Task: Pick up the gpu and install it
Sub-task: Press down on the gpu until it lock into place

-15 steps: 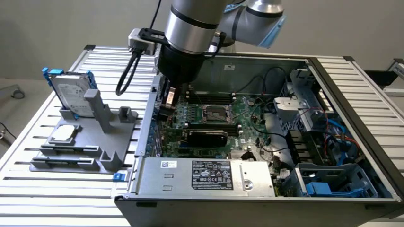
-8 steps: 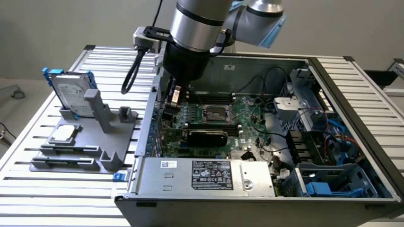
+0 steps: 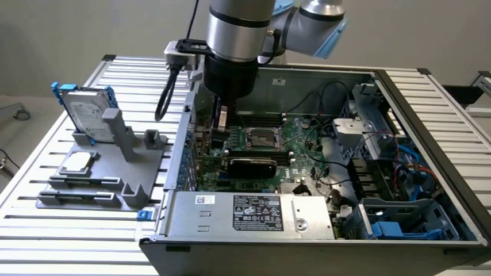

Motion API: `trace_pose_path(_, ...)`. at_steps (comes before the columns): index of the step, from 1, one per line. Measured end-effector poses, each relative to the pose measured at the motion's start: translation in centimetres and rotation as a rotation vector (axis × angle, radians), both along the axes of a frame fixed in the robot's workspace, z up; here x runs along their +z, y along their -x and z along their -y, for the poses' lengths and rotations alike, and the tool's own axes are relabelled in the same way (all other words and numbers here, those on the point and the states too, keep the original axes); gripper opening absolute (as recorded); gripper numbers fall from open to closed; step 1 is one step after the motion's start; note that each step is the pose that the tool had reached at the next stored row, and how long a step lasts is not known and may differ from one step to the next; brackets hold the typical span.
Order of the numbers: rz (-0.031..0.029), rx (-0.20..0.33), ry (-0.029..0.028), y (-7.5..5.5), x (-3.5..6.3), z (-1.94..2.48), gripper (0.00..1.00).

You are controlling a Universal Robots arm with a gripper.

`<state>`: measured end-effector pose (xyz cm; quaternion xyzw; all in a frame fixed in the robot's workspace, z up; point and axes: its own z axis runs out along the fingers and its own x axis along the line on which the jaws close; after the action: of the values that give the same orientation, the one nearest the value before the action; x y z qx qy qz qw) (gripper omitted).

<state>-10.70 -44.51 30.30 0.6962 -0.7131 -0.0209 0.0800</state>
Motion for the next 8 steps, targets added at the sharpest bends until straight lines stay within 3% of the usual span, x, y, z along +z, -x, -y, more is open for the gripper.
trace_pose_path(5,0.0915,0.011,-0.0001,-0.14,0.00,0.00,0.11)
trace_pose_path(7,0.1245,0.015,-0.0002,-0.27,-0.01,0.01,0.11)
trace_pose_path(8,0.1381,0.016,0.0000,-0.37,0.00,0.01,0.11)
